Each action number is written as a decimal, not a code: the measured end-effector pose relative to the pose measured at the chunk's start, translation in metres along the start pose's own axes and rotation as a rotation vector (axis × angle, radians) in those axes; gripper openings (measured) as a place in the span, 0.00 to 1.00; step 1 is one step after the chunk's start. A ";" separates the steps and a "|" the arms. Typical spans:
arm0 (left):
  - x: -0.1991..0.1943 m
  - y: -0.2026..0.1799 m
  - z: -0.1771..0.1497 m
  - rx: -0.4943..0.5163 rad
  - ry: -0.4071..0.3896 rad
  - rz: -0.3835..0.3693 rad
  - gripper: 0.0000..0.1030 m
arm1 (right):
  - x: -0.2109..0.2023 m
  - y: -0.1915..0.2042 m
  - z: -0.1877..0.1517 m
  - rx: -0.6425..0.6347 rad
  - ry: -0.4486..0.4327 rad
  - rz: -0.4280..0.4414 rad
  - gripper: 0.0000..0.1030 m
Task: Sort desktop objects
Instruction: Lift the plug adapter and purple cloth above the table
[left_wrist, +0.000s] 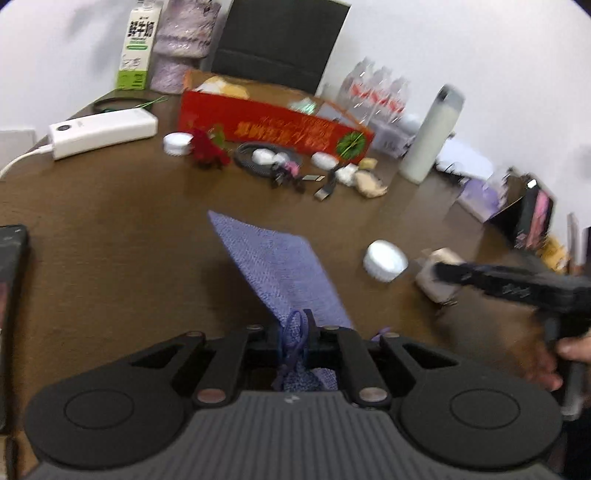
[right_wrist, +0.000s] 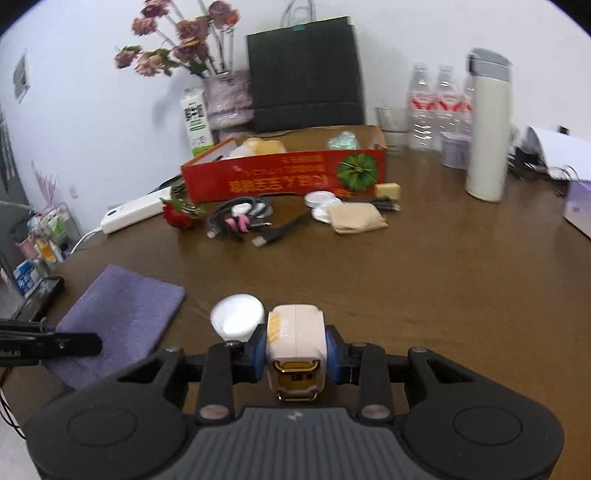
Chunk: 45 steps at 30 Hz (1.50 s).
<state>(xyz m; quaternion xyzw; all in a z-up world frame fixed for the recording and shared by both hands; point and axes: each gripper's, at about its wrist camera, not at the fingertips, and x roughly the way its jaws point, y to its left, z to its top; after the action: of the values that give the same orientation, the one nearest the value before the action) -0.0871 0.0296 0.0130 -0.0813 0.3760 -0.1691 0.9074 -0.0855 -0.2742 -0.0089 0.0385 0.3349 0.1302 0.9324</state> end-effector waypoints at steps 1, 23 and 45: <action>0.002 -0.003 -0.001 0.023 -0.001 0.048 0.17 | -0.003 -0.003 -0.001 0.007 -0.005 -0.014 0.30; 0.041 -0.051 0.007 0.143 -0.093 0.292 0.60 | 0.010 -0.001 -0.005 -0.025 -0.015 -0.064 0.30; 0.023 -0.030 0.030 0.053 -0.158 0.187 0.05 | 0.016 0.002 0.024 0.029 -0.094 -0.035 0.30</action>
<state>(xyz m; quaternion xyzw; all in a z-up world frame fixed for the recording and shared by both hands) -0.0582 -0.0066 0.0272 -0.0352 0.3045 -0.0866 0.9479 -0.0590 -0.2676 0.0005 0.0524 0.2932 0.1072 0.9486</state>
